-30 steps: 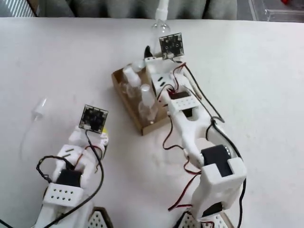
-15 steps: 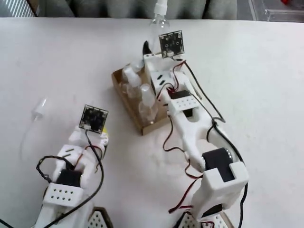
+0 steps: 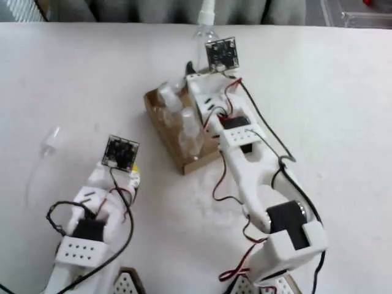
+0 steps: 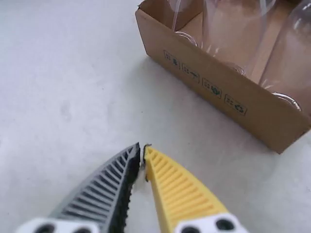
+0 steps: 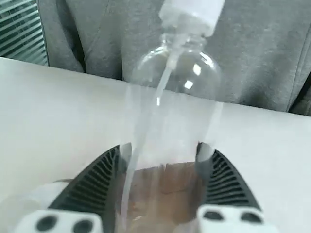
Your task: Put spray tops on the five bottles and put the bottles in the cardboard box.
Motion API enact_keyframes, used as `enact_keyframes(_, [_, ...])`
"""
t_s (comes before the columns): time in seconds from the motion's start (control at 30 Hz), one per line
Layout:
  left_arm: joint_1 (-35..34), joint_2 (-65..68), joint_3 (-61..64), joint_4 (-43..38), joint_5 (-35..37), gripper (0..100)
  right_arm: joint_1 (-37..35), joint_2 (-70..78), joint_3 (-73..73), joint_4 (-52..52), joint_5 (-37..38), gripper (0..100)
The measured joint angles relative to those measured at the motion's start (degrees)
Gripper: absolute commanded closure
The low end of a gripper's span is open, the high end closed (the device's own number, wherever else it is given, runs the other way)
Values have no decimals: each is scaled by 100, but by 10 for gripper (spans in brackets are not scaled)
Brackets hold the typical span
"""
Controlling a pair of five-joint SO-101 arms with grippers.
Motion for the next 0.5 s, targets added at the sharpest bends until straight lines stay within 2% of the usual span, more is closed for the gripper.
enact_keyframes(0.5, [0,0,0,0,0,980,0,-123,53,167,0,972])
